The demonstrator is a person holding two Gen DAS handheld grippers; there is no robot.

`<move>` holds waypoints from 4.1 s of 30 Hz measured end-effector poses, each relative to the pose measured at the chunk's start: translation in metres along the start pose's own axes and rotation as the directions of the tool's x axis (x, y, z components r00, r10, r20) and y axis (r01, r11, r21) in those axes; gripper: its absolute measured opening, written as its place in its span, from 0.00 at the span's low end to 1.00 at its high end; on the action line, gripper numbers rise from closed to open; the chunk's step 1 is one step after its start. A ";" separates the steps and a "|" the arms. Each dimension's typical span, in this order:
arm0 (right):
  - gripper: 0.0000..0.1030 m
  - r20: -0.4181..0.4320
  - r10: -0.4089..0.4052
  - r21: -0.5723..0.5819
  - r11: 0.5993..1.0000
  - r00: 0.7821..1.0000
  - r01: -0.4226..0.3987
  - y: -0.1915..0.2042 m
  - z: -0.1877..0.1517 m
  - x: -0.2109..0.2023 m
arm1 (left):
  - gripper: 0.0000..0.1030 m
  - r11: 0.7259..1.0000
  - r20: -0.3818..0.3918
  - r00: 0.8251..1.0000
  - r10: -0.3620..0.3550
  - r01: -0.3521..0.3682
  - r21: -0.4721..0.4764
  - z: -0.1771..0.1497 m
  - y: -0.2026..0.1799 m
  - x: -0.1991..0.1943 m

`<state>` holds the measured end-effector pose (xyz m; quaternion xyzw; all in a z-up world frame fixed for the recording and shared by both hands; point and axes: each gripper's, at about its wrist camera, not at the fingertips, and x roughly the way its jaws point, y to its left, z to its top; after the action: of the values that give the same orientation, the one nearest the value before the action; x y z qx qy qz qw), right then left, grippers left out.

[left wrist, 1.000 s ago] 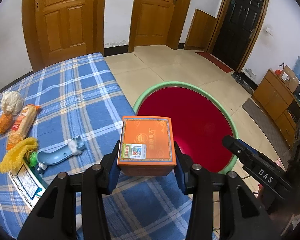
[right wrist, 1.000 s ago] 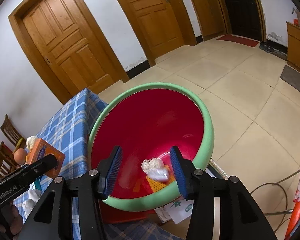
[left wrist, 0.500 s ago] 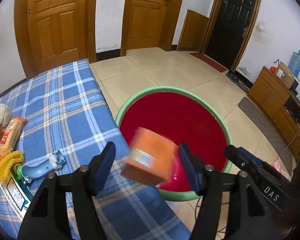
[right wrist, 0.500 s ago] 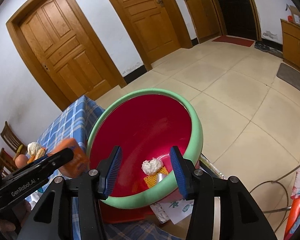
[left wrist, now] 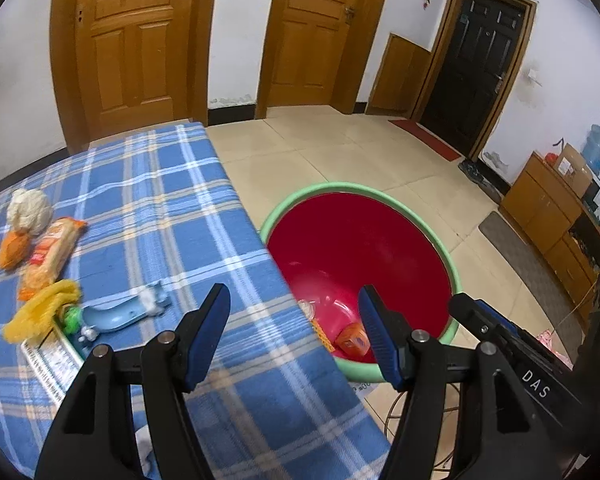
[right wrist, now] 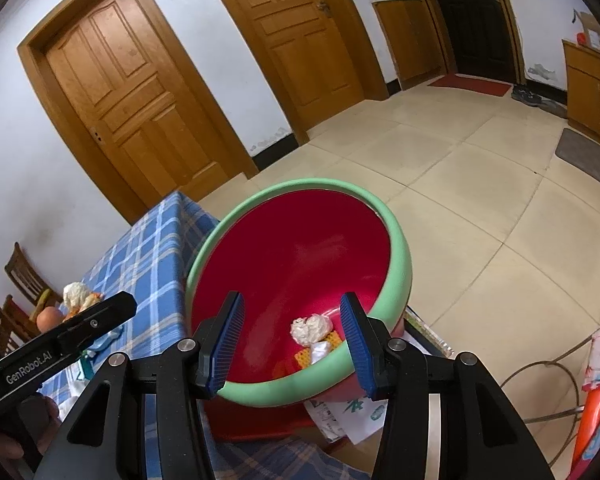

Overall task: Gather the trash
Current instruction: 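Open the left gripper to drop the orange box into the bin, then grasp the white cloth with the left gripper and lift it, then grasp the yellow foam net with the right gripper while the left holds the white cloth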

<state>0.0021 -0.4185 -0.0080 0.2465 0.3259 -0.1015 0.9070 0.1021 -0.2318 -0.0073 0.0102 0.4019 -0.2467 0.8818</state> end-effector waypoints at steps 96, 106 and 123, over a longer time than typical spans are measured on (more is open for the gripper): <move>0.50 -0.261 0.173 -0.210 0.950 0.950 -0.231 0.291 -0.083 0.065 | 0.31 0.905 0.103 0.944 0.315 -0.266 -0.332 -0.088 0.273 -0.138; 0.47 -0.296 0.154 -0.174 0.962 0.943 -0.212 0.300 -0.083 0.098 | 0.31 0.914 0.103 0.958 0.269 -0.220 -0.341 -0.085 0.277 -0.132; 0.10 -0.240 0.280 -0.169 0.931 0.930 -0.324 0.278 -0.070 0.052 | 0.31 0.935 0.133 0.964 0.229 -0.180 -0.307 -0.069 0.239 -0.145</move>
<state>0.1001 -0.1454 0.0181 0.2084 0.3873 0.1008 0.8924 0.0789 0.0550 0.0064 -0.0989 0.3557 -0.0913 0.9249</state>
